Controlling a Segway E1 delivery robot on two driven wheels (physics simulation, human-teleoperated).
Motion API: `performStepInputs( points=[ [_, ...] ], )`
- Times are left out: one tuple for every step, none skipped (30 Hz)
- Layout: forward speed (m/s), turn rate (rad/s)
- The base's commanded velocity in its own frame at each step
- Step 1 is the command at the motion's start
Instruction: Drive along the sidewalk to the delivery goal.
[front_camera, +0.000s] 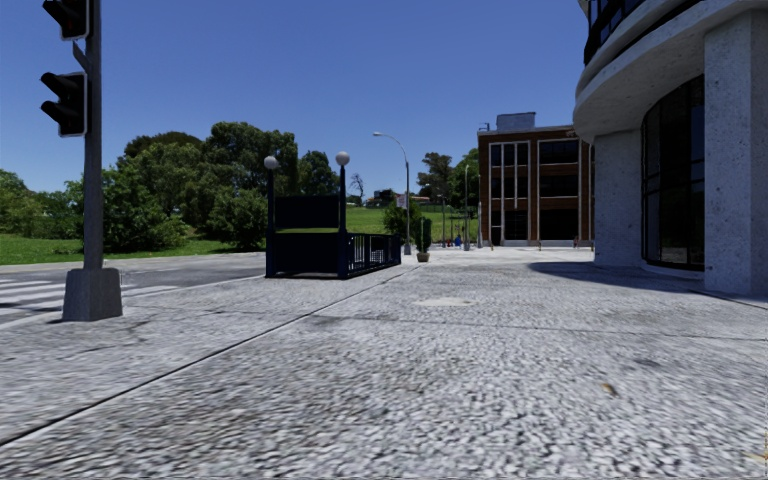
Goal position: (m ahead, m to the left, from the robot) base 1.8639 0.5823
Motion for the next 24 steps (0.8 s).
performStepInputs(
  points=[
    [2.00,0.00],
    [2.00,0.00],
    [2.00,0.00],
    [2.00,0.00],
    [2.00,0.00],
    [2.00,0.00],
    [1.97,0.00],
    [1.90,0.00],
    [1.90,0.00],
    [1.81,0.00],
    [1.76,0.00],
    [1.68,0.00],
    [1.68,0.00],
    [1.64,0.00],
    [1.60,0.00],
    [1.56,0.00],
    [1.56,0.00],
    [1.54,0.00],
    [1.50,0.00],
    [1.50,0.00],
    [1.45,0.00],
    [1.37,0.00],
    [1.28,0.00],
    [1.28,0.00]
  ],
)
